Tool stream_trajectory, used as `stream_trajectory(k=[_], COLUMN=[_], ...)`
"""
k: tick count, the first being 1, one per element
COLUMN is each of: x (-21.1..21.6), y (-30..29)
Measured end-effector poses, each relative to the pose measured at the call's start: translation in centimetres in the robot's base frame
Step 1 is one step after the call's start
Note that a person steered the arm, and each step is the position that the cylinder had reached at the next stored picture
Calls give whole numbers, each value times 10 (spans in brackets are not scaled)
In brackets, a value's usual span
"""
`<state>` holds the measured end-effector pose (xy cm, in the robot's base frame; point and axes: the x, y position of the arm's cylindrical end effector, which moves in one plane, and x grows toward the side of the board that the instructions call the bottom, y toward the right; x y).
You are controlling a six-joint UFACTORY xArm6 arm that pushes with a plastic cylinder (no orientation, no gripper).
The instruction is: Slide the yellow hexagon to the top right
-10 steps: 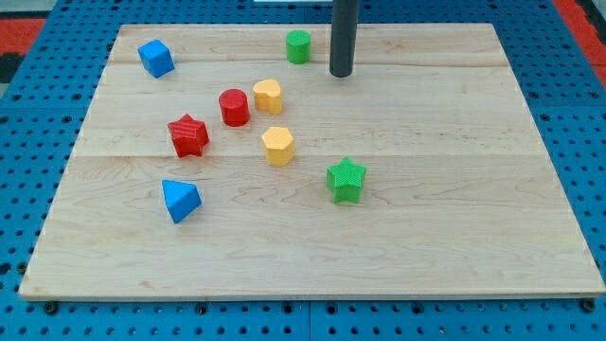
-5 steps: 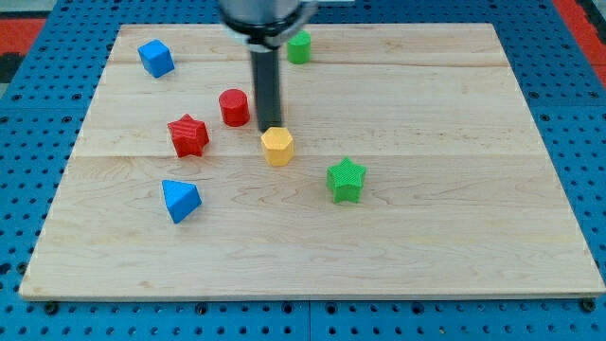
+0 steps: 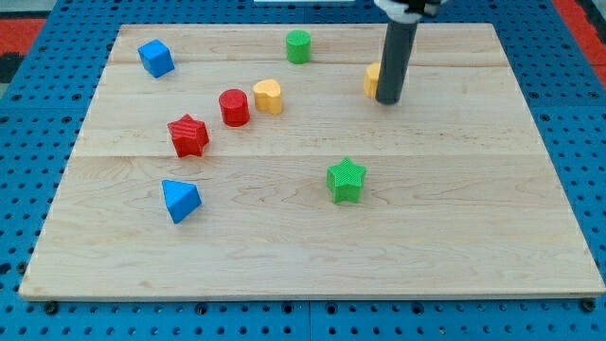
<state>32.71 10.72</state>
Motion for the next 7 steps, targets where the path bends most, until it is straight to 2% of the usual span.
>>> stream_trajectory(k=[1,2,4,5,6,7], x=[-3,-37,-40,-35,-55,-76], y=[-9,-45,20,-4,-46,7])
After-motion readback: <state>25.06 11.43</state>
